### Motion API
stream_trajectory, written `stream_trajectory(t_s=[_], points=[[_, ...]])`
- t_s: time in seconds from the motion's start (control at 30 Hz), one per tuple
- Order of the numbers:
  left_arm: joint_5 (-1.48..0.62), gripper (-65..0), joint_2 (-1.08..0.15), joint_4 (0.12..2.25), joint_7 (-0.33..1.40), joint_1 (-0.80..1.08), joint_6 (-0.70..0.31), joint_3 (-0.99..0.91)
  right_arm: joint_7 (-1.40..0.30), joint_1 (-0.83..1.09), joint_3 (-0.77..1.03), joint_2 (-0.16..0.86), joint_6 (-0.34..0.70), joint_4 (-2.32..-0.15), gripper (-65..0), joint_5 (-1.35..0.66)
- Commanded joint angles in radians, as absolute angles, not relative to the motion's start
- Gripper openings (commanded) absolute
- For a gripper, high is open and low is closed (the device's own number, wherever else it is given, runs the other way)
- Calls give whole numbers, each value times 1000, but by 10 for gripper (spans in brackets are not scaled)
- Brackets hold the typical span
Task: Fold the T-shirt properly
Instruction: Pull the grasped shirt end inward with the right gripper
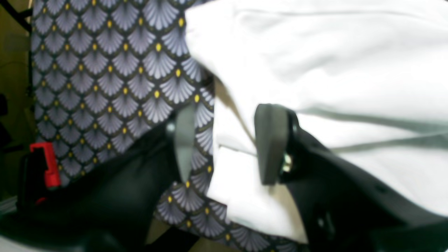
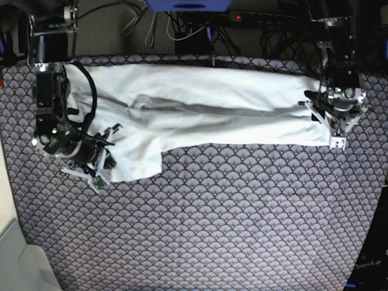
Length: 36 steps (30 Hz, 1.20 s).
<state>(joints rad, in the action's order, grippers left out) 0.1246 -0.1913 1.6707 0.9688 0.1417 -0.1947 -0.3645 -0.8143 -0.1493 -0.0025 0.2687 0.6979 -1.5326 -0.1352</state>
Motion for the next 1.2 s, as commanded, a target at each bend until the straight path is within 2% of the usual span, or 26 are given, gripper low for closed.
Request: stream_trajectory(t_s=[0.0, 0.2, 0.5, 0.87, 1.17], points=[[130, -370, -203, 1687, 960, 131, -189, -367, -814, -143, 2, 278, 698, -1583, -650, -148], [128, -368, -217, 1687, 960, 131, -189, -367, -834, -39, 65, 275, 698, -1745, -650, -148], [122, -368, -254, 1632, 958, 125, -189, -364, -834, 102, 145, 275, 698, -1876, -650, -148], [124, -367, -257, 1632, 917, 124, -191, -366, -834, 220, 162, 277, 698, -1911, -650, -147], [128, -366, -257, 1570, 869, 125, -191, -366, -834, 246, 255, 277, 698, -1911, -650, -147]])
